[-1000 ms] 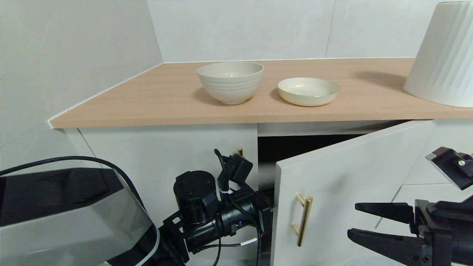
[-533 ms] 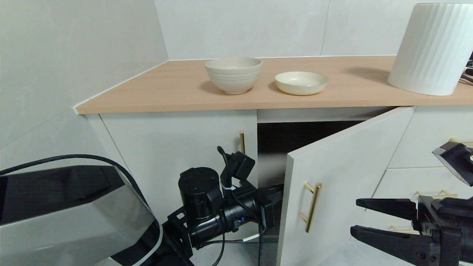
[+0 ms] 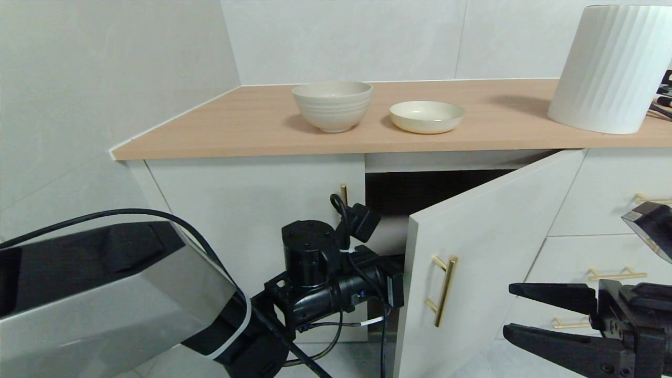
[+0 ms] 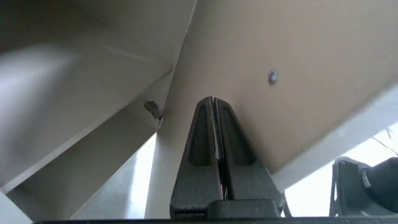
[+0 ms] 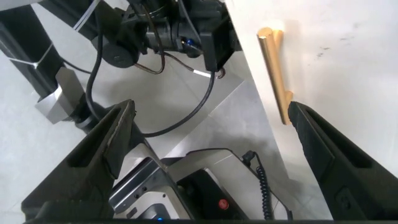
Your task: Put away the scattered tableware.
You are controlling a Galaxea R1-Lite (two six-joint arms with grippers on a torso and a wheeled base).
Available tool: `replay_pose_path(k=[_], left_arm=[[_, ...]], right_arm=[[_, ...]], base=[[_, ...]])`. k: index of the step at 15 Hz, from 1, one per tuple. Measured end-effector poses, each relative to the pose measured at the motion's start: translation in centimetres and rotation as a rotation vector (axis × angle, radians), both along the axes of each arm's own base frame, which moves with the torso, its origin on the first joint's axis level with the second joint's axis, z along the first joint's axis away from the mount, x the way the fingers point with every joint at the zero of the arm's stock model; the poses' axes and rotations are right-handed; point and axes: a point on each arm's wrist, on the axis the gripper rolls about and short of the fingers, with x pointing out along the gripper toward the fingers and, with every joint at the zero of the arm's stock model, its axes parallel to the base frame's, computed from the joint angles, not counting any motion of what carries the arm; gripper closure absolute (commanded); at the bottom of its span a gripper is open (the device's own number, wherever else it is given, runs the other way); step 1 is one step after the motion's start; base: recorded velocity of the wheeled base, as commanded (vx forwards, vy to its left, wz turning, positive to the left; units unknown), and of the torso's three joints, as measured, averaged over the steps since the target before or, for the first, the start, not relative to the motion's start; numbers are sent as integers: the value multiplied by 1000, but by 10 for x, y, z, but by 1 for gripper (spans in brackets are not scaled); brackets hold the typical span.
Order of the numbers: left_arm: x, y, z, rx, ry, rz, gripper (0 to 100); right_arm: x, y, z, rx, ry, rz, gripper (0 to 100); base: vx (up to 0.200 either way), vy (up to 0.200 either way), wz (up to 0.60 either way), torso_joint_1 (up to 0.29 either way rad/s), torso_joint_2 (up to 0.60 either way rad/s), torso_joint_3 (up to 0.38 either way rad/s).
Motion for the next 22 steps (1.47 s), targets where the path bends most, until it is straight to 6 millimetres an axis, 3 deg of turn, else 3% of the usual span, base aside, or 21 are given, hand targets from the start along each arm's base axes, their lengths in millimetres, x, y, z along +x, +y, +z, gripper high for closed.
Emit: replay_pose_path(k=[3,8,12,22], left_arm=[[1,-4,4,-7,-8,-2,100],[6,-10,6,-12,-14,10,100],[14,-21,10,27,9,119,100],[3,-33,14,20,0,86,100]], right_arm=[[0,0,0,1,-2,1,0],[-2,-1,3,9,-14,6,0],[-11,3,4,8,-14,55,0],[-27,0,16,29,-41,104,0]], base=[[-200,0,0,9,5,-1],[0,0,0,0,0,0],[0,0,0,0,0,0],[0,0,0,0,0,0]])
